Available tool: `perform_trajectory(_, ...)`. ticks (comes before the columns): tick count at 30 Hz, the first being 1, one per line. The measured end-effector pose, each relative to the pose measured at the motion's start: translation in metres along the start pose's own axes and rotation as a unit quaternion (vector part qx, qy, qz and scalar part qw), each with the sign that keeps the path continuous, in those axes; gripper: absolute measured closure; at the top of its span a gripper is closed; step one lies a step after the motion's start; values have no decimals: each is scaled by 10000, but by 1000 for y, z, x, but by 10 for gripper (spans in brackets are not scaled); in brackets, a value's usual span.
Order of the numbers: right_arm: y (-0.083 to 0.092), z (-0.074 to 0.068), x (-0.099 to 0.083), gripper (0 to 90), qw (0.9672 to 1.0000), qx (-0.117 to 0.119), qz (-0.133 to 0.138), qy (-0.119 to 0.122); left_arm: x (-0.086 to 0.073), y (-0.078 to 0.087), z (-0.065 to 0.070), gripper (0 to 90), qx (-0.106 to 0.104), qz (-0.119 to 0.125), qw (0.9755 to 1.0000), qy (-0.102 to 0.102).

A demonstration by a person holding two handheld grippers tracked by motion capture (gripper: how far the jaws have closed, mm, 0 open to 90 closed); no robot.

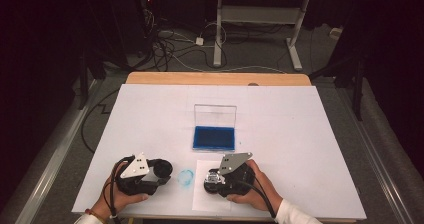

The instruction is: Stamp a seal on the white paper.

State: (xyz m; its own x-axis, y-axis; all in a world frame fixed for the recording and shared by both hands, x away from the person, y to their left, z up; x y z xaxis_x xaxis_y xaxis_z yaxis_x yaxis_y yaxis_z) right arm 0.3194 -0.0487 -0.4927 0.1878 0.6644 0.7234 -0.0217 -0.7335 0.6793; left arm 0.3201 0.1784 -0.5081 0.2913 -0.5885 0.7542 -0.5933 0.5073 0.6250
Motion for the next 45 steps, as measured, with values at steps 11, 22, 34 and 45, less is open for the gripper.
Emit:
perform_trajectory(11, 9, 0, 9, 569, 9995, 113, 272, -105, 0, 0, -1, 366, 8, 14, 10000, 11)
perform_trajectory(22, 40, 3, 26, 569, 9974, -182, 690, -71, 1, -1, 0, 366, 23, -10, 10000, -8)
perform_trajectory(34, 65, 8, 32, 569, 9953, -438, 867, -31, 0, -2, -2, 366, 5, 7, 10000, 50)
perform_trajectory(45, 78, 12, 30, 569, 9948, -597, 829, 26, -2, -2, -3, 367, 10, -10, 10000, 75)
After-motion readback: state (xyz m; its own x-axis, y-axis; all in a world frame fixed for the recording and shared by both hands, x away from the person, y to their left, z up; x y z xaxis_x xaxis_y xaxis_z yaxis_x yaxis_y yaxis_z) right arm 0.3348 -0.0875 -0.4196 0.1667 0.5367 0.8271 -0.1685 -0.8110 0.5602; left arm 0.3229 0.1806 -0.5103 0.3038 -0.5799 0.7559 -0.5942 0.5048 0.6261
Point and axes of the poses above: each handheld gripper's, and its own axes: y roughly backward along the jaws, x roughly out of its top, z roughly to its right, the point moved 7 cm from there along -y, roughly forward along the jaws, and after that the axes turned 12 degrees about x, right-handed, at the moved point
